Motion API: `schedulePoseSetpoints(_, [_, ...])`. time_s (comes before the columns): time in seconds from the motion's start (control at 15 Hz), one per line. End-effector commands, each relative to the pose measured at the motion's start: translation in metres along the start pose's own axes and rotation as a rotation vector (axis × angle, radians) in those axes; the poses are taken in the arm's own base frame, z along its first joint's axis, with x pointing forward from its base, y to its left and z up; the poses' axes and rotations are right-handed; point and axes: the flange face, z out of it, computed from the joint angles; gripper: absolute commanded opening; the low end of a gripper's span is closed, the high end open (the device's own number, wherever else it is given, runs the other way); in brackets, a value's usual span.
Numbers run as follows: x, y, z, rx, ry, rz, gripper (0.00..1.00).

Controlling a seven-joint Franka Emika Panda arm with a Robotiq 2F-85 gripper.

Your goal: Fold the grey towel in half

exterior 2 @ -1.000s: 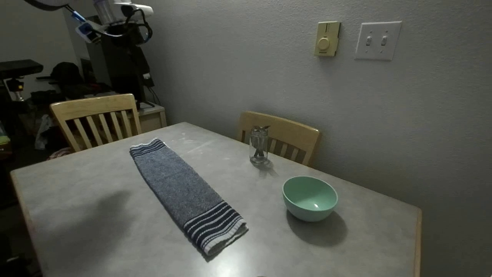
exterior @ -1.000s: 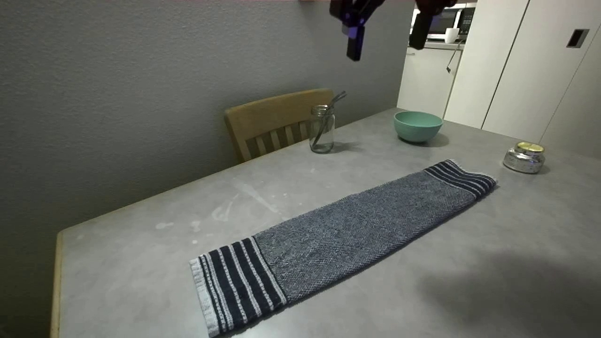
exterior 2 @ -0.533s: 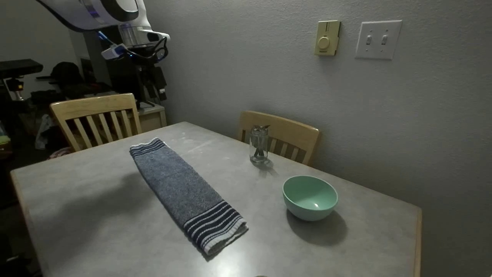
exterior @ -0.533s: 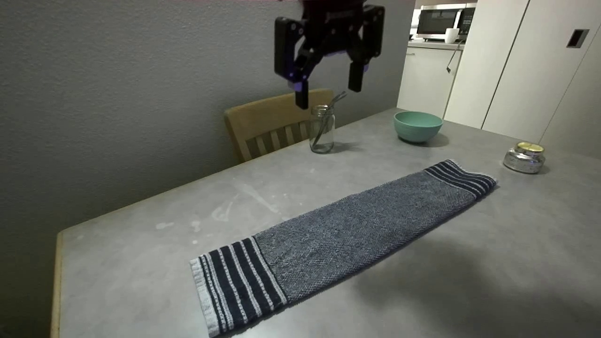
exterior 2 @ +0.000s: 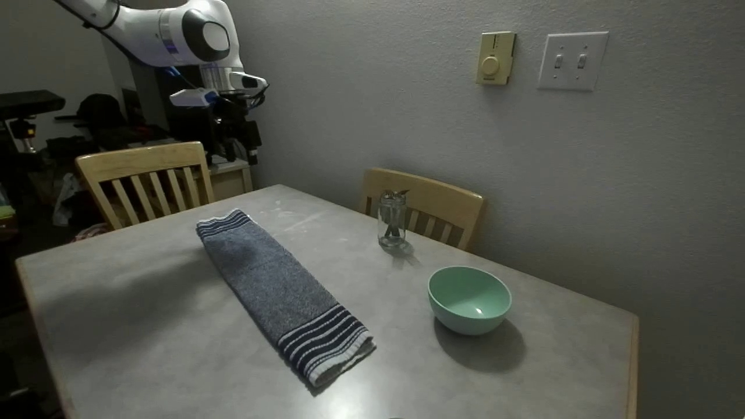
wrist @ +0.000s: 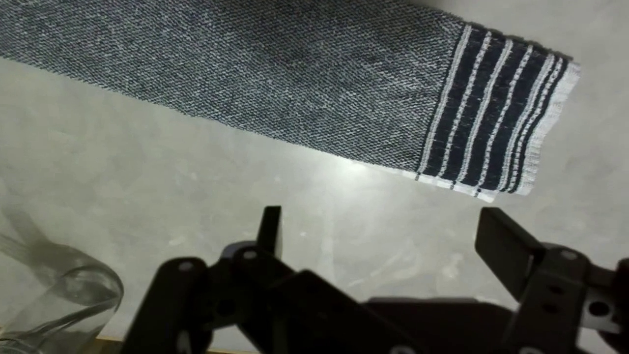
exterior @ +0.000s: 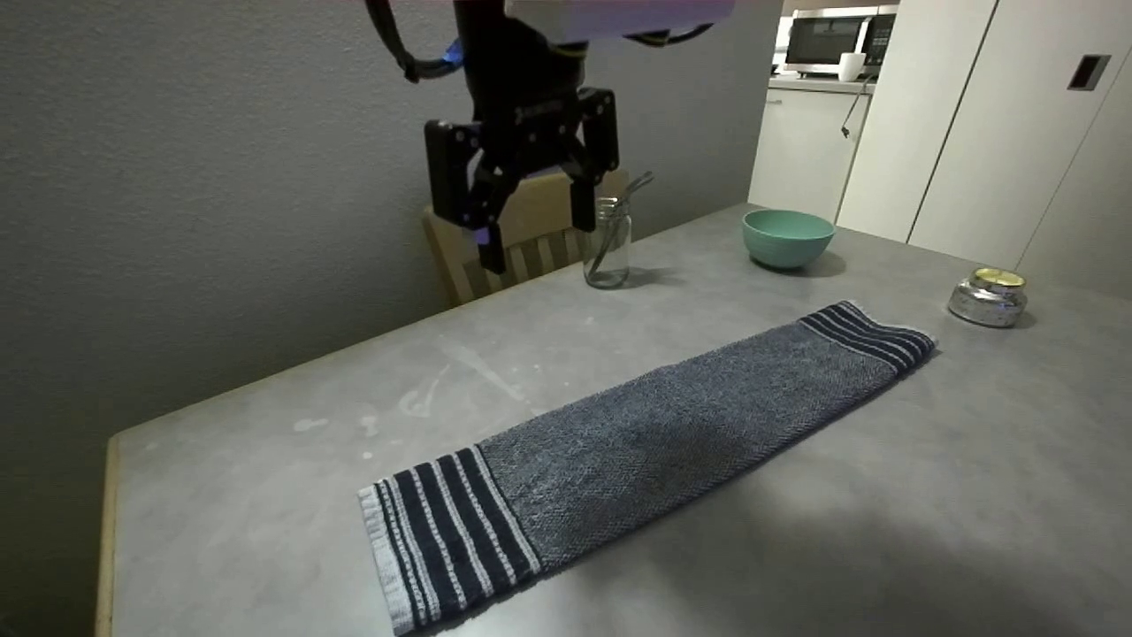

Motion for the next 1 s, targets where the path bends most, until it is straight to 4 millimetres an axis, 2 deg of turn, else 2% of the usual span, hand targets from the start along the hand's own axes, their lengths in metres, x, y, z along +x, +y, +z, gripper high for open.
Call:
schedulePoseSetpoints(0.0, [0.001,0.000,-0.002,-0.001,0.000,-0.001,1.00])
schedulePoseSetpoints(0.13, [0.002,-0.003,-0.002,-0.010,-0.015,0.005,1.00])
schedulePoseSetpoints(0.33, [0.011,-0.018,0.014,-0.020,-0.058,-0.046,1.00])
schedulePoseSetpoints(0.53, [0.023,-0.049,0.042,0.021,-0.108,-0.138,1.00])
schedulePoseSetpoints(0.8, [0.027,-0.086,0.080,0.060,-0.165,-0.241,1.00])
schedulePoseSetpoints(0.93, [0.026,-0.101,0.091,0.064,-0.192,-0.300,1.00])
